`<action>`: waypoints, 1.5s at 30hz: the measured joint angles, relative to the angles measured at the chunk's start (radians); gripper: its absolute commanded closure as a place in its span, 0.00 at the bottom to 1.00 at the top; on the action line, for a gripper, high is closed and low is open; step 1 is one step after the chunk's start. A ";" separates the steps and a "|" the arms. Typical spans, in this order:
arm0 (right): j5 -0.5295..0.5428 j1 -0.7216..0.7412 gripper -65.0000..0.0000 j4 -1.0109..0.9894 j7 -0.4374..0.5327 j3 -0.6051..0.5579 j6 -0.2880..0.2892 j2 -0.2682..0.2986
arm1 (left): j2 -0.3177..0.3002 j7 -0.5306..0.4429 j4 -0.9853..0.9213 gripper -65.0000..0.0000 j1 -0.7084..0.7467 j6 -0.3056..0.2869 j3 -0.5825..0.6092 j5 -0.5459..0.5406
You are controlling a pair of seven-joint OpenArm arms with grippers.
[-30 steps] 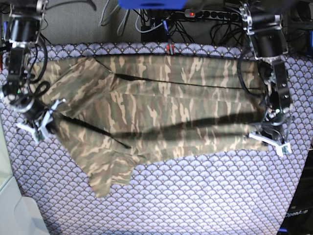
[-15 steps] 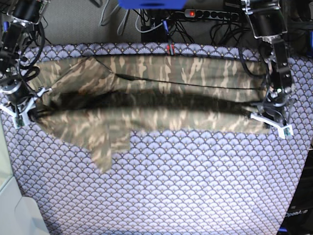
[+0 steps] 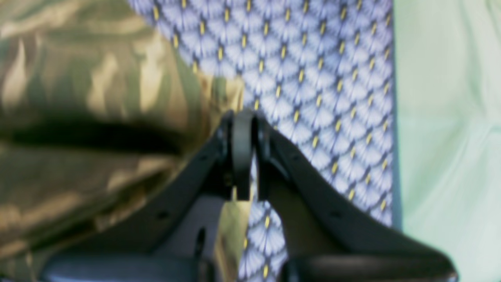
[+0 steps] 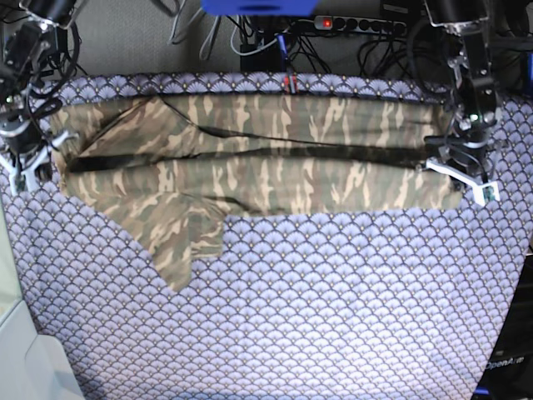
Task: Fold the T-shirt properly
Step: 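Lift the held edge and fold it over toward the folded edge, then lower the folded edge and adjust both grippers along the fold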
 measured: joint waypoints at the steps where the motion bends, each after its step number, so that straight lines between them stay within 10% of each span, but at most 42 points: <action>1: 0.000 -0.008 1.00 0.000 -0.011 0.002 0.000 -0.001 | 0.000 0.002 -0.001 0.99 0.003 -0.001 -0.008 0.000; 15: -0.004 -0.006 0.92 0.032 -0.020 -0.070 0.000 0.024 | 0.000 0.000 -0.011 0.99 -0.004 0.002 -0.006 0.000; 24: -0.001 0.139 0.64 0.032 -0.237 -0.145 -0.003 0.078 | 0.000 0.005 -0.012 0.99 -0.003 0.002 -0.005 0.000; 45: 0.133 0.321 0.57 0.030 -0.633 -0.141 -0.003 0.001 | 0.000 0.003 -0.012 0.99 -0.024 0.002 -0.005 0.000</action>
